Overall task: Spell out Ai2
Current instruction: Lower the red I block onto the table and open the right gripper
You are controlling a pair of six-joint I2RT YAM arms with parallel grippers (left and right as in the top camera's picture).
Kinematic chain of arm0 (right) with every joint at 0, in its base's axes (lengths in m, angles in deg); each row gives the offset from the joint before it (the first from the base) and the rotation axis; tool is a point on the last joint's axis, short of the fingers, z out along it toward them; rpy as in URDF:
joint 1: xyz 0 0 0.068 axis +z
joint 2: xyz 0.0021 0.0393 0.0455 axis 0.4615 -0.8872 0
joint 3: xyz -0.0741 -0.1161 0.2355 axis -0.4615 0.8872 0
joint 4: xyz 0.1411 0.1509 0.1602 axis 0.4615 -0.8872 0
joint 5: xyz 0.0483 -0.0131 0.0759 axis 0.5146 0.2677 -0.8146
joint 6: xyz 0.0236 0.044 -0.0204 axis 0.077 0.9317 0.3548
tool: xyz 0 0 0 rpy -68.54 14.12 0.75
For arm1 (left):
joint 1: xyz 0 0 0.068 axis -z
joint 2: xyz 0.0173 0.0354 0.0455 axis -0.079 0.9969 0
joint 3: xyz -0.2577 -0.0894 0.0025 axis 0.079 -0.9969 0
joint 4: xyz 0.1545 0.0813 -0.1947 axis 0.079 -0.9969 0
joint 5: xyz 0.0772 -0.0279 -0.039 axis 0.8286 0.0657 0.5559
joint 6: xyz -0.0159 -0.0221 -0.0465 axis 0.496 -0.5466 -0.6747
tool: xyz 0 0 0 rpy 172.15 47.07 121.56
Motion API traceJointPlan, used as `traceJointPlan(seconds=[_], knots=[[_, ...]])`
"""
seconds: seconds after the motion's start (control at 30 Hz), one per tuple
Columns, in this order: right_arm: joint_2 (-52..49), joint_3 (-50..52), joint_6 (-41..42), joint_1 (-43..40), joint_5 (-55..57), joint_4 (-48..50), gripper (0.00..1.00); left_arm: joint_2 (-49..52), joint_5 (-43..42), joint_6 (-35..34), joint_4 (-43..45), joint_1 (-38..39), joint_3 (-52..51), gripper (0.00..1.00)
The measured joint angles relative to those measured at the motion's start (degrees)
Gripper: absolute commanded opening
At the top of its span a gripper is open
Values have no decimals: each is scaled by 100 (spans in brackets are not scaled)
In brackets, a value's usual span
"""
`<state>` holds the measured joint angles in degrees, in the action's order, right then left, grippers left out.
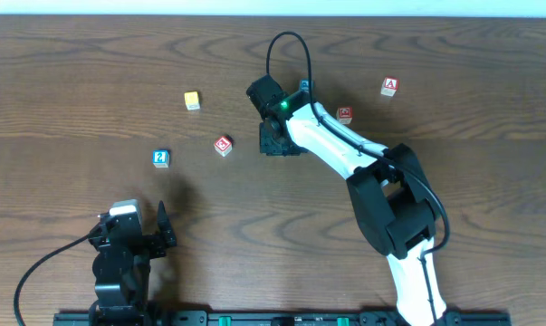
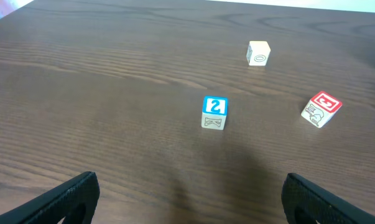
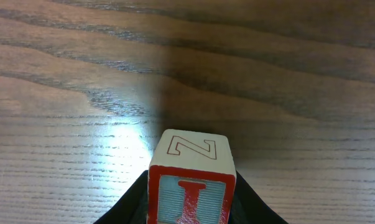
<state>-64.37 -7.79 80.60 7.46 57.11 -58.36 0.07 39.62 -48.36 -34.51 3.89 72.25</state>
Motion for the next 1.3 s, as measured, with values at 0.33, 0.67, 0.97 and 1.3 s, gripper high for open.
traceJointPlan(seconds=[0.33,0.67,0.97,1.3], knots=[[0,0,46,0,17,26,38,0,0,0,0,0,0,95],[0,0,83,0,20,4,59,0,0,0,0,0,0,95],[0,-28,66,-39,37,-175,86,0,2,0,0,0,0,95],[-42,-1978,-433,-168,55,-1486,99,0,0,0,0,0,0,95]])
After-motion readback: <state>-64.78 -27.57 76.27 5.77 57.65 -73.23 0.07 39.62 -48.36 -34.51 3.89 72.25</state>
